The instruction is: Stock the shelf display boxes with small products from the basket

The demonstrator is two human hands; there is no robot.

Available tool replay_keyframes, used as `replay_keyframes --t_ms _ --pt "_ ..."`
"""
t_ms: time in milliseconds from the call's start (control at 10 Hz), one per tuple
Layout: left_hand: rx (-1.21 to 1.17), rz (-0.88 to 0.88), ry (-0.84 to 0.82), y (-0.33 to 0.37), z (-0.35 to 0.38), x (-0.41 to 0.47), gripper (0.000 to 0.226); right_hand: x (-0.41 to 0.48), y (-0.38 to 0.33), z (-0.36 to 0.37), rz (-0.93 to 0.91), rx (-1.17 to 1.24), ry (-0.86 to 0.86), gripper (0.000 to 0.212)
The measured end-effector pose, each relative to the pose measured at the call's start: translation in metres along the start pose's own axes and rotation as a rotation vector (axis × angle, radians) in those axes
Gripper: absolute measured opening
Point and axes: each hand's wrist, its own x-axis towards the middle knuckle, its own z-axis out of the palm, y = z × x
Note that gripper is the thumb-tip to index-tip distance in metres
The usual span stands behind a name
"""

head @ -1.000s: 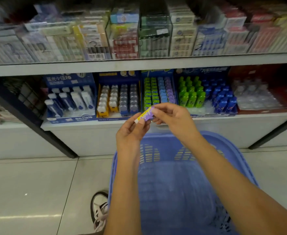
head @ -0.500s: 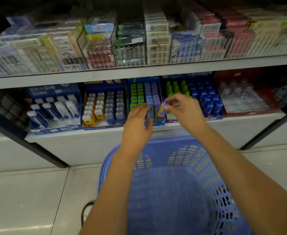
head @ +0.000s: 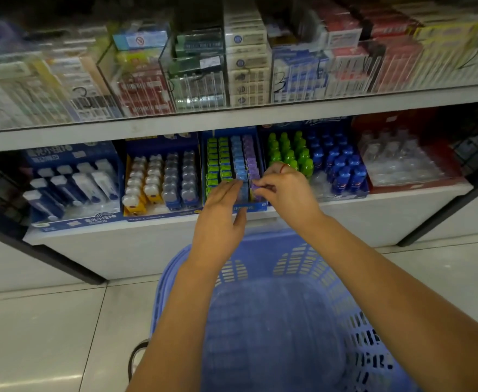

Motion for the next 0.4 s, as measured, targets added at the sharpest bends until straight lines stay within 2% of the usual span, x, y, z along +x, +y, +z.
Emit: replay_keyframes --t_ms 200,300,400 --pt "-0.01 -0.017 -0.031 0.004 -0.004 0.0 0.055 0.001 -0.002 -0.007 0.009 -0.032 -0.055 0.022" --pt "-0.048 -0.044 -0.092 0.006 -0.009 0.001 0.056 -0.006 -0.004 -0.014 0.032 -0.052 -0.175 0.037" --pt "-0.078 -0.092 -0.101 0.013 -0.025 0.003 0.053 -0.011 -0.009 -0.044 0.096 0.028 -0.285 0.047"
